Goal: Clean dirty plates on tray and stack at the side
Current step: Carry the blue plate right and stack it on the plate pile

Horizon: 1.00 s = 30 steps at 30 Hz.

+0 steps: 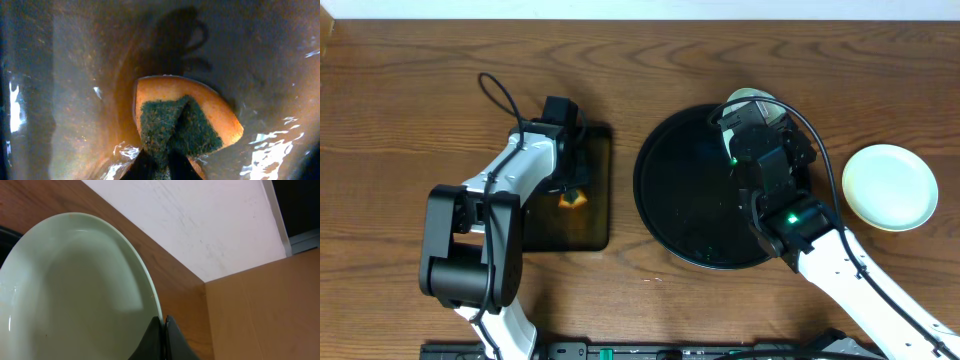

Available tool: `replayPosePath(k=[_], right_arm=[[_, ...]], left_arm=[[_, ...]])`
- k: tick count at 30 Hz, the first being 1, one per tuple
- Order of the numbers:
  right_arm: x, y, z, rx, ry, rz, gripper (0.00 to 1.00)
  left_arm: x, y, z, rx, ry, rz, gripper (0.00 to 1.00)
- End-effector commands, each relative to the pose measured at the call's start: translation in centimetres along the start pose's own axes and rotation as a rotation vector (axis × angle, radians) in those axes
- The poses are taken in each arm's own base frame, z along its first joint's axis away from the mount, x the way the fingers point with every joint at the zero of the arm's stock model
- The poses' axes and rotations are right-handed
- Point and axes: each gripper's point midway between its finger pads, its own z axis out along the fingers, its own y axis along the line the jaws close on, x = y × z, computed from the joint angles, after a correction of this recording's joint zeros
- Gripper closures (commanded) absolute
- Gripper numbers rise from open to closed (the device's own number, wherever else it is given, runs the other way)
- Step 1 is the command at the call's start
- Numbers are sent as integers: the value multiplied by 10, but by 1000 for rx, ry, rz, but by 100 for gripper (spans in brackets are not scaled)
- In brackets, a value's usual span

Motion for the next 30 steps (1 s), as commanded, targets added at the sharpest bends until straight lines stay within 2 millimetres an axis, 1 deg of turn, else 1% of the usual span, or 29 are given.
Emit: replayPosePath(k=[1,2,3,4,6,7,8,10,11,12,14,16,17,18,19,20,21,22,23,25,29,30], right_arm=[[-3,-6,-4,18,-10,44,99],[-3,-7,-4,18,-9,45,99],[-3,-7,-4,18,-9,45,99],[-3,-7,-4,18,-9,45,99],[-3,-6,-4,17,-7,42,99],[-3,-6,-4,17,-6,42,99],[-2,-6,-4,16,-5,43,99],[-2,-6,-4,16,-5,43,99],[-2,-6,-4,16,-5,43,99],[-2,-6,-4,16,-5,43,99],[-2,-6,-4,16,-4,41,99],[-1,-6,-4,15,-2,39,99],[-1,-5,-4,14,0,37,99],[-1,-5,-4,14,0,36,99],[-1,-5,-4,14,0,36,99],[-1,-5,-4,14,1,35,99],[-1,-5,-4,14,1,35,99],[-1,-5,-4,13,0,35,99],[-1,-5,-4,14,1,38,99],[0,-5,-4,14,1,59,99],[0,-5,-4,14,1,88,99],[-1,-5,-4,14,0,90,99]], left_arm=[[23,-44,6,273,97,202,93],[29,-60,1,372,105,300,93],[31,-66,-1,404,102,350,93],[27,-62,2,364,85,351,92],[14,-41,9,208,45,240,92],[10,-34,11,157,30,188,92],[11,-38,11,171,31,196,92],[21,-60,5,297,53,326,92],[24,-65,4,320,53,369,93],[21,-62,6,288,42,361,92],[6,-35,12,110,-5,202,88],[-2,-9,12,-41,-46,44,85],[-3,0,11,-87,-54,-20,84],[-2,2,11,-96,-51,-44,84],[-2,-2,10,-75,-45,-43,85],[-1,-13,9,-21,-31,9,91],[1,-24,8,36,-18,81,92],[2,-35,5,89,-11,164,92],[2,-39,2,105,-15,202,92],[-1,-43,-5,110,-41,236,89],[-8,-46,-23,130,-94,237,83],[-10,-47,-28,135,-108,237,75]])
